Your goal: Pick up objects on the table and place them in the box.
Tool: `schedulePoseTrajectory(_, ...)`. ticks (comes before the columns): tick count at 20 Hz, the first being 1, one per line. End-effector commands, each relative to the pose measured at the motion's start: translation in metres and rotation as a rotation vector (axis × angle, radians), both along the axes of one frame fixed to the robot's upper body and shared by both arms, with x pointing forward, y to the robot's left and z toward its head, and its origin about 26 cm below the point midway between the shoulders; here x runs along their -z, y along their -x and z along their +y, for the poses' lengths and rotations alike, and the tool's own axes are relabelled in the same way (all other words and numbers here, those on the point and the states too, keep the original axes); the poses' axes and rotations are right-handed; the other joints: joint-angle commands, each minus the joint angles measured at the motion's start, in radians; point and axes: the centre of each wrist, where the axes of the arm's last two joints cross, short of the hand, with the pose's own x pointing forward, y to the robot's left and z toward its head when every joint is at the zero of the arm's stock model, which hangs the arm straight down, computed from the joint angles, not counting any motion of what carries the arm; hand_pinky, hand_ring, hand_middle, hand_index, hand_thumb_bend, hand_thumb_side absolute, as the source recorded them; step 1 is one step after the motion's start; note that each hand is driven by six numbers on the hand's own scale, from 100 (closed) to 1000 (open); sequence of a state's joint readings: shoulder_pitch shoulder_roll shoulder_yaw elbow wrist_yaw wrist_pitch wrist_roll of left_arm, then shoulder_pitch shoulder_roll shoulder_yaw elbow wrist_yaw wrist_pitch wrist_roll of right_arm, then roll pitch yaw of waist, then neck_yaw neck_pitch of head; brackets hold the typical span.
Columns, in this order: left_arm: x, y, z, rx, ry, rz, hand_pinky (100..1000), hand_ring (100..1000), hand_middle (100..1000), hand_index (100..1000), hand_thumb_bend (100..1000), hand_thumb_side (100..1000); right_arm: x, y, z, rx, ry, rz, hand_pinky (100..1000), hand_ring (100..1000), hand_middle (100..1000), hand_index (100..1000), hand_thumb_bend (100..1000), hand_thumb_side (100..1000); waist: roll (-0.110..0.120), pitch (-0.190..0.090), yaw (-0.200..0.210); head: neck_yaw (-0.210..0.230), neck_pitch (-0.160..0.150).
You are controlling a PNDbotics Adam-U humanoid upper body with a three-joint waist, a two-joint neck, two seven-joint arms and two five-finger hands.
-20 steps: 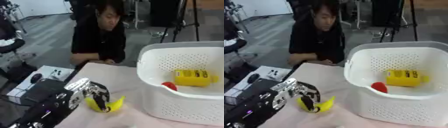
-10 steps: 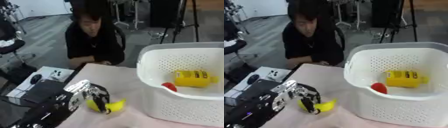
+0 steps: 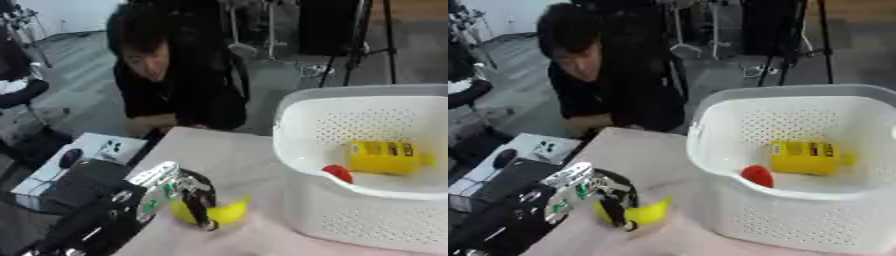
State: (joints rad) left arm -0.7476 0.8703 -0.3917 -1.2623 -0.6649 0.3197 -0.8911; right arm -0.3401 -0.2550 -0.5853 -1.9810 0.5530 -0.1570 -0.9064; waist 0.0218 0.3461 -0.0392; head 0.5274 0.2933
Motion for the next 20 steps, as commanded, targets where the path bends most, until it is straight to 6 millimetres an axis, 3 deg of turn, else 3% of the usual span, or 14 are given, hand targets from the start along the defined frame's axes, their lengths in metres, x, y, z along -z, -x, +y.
schedulePoseTrajectory(1, -0.005, 0.0, 0.006, -0.025, -0.011, 0.01, 773, 883, 908, 877, 386, 414, -0.012, 0.005, -0.003, 0.009, 0.031, -0.03, 690, 517, 457, 478, 100, 561, -0.002, -0.017, -0.001, -0.001, -0.006)
schedulePoseTrajectory(9, -0.004, 0.0, 0.003, -0.008, -0.018, 0.011, 753, 867, 881, 848, 391, 442, -0.012, 0.005, -0.003, 0.009, 0.03, -0.032, 689, 517, 457, 478, 100, 560, -0.004, -0.016, -0.003, -0.002, -0.005)
schedulePoseTrajectory(13, -0.012, 0.0, 0.0, 0.006, -0.033, -0.019, 697, 825, 818, 793, 394, 477, -0.012, 0.005, -0.003, 0.01, 0.029, -0.032, 689, 517, 457, 477, 100, 558, -0.004, -0.016, -0.001, -0.003, -0.006)
schedulePoseTrajectory(20, -0.017, 0.0, -0.004, 0.011, -0.034, -0.041, 646, 785, 770, 740, 341, 513, -0.012, 0.005, -0.003, 0.01, 0.028, -0.033, 689, 517, 457, 477, 100, 557, -0.004, -0.015, -0.001, -0.005, -0.009)
